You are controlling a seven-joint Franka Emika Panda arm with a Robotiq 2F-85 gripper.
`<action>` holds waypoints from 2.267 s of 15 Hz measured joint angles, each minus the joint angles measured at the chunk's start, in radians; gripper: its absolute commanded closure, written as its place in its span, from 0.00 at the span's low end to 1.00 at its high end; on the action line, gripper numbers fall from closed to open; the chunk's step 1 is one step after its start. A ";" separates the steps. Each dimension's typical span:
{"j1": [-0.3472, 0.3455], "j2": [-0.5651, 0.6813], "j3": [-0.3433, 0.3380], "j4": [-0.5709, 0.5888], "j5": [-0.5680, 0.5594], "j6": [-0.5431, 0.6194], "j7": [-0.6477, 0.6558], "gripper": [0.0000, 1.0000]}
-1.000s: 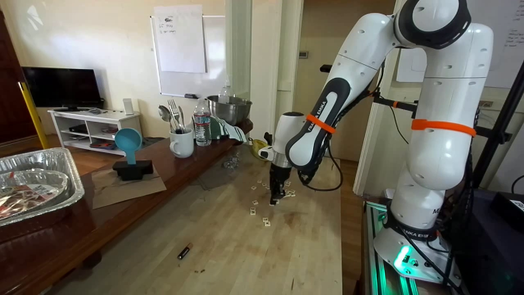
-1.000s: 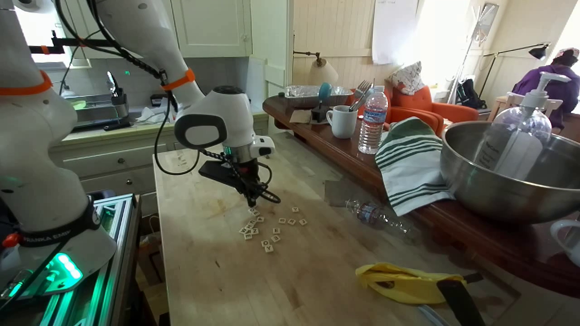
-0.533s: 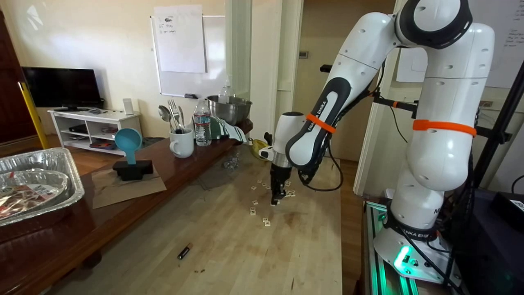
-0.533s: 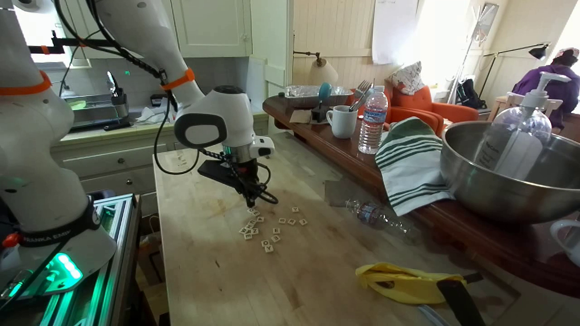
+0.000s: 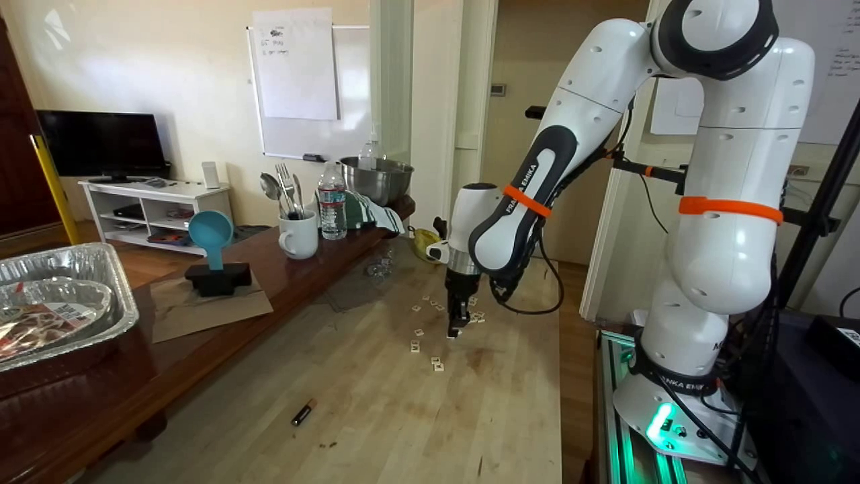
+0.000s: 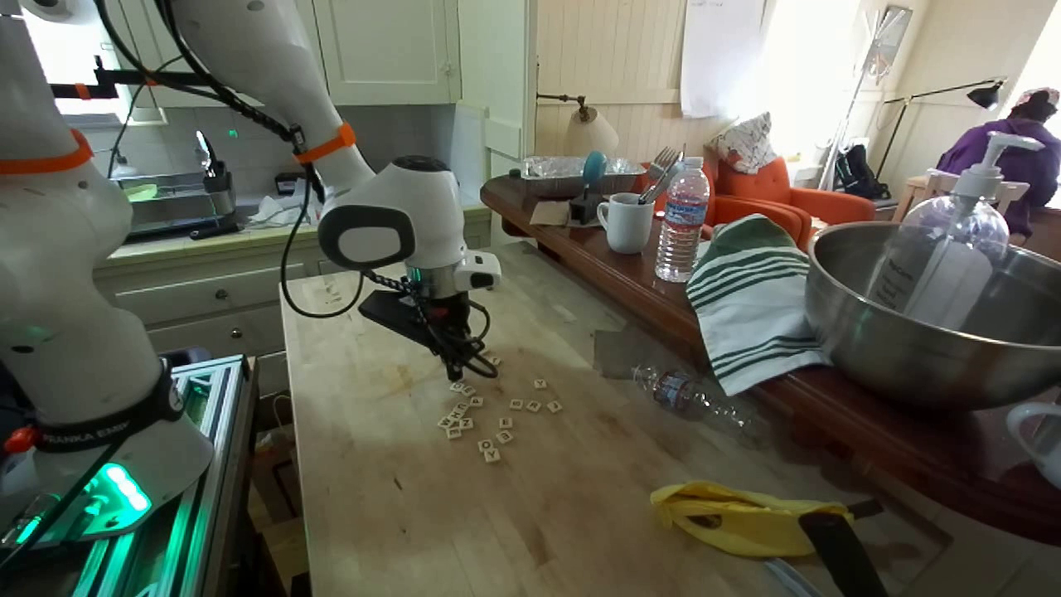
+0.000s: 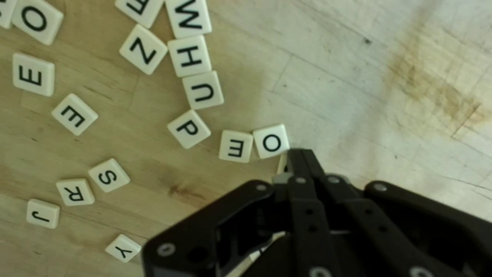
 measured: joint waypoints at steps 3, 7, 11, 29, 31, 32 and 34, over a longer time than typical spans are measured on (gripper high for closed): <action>0.004 -0.001 -0.002 0.000 0.000 -0.004 0.000 1.00; 0.008 -0.004 -0.002 0.000 0.000 -0.015 0.000 1.00; 0.012 -0.006 -0.005 0.000 -0.004 -0.022 -0.001 1.00; 0.029 -0.026 -0.059 0.000 -0.166 -0.105 0.056 1.00; 0.029 -0.026 -0.065 0.000 -0.174 -0.105 0.065 1.00; 0.029 -0.026 -0.067 0.000 -0.177 -0.105 0.068 1.00; 0.029 -0.026 -0.070 0.000 -0.179 -0.105 0.075 1.00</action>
